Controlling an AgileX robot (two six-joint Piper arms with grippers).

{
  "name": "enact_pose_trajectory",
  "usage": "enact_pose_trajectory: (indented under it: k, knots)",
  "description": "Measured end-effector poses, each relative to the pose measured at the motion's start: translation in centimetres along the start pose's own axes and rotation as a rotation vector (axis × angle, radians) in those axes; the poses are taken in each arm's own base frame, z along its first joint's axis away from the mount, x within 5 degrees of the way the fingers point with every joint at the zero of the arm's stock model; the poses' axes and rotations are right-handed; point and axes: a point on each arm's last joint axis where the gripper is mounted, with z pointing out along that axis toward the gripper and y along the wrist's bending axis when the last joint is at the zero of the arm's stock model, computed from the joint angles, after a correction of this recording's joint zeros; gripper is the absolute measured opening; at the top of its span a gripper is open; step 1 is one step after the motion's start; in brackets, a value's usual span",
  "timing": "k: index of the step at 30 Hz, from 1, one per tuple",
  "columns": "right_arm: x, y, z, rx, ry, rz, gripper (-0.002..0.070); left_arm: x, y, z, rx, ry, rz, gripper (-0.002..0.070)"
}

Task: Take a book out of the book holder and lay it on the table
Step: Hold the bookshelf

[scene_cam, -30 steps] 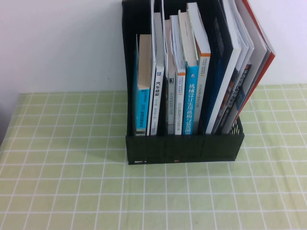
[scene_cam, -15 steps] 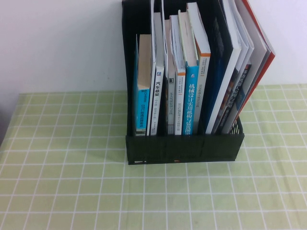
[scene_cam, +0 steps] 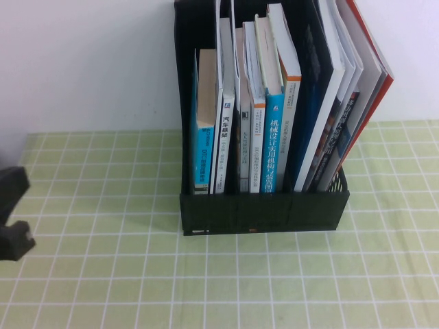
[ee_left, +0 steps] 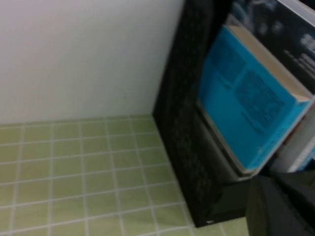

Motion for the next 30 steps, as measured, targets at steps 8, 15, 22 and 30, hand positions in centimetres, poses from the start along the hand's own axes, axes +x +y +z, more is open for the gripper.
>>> enact_pose_trajectory:
  k: [8,15,22,30]
  knots:
    - [-0.2,1.6,2.8,-0.213,0.102,-0.153,-0.0002,-1.1,-2.0,3.0,0.193,0.043,0.050,-0.0003]
    - [-0.3,2.0,4.1,-0.256,0.140,-0.186,-0.0002,-4.4,-3.1,6.7,0.285,0.098,0.116,-0.0003]
    - [-0.2,1.8,5.4,-0.257,0.016,-0.013,-0.0002,-8.8,-4.1,10.5,0.356,0.023,0.218,-0.0003]
    - [0.3,1.1,7.0,-0.222,-0.082,-0.006,0.0001,-12.8,-5.8,16.3,0.562,0.067,0.278,-0.0003]
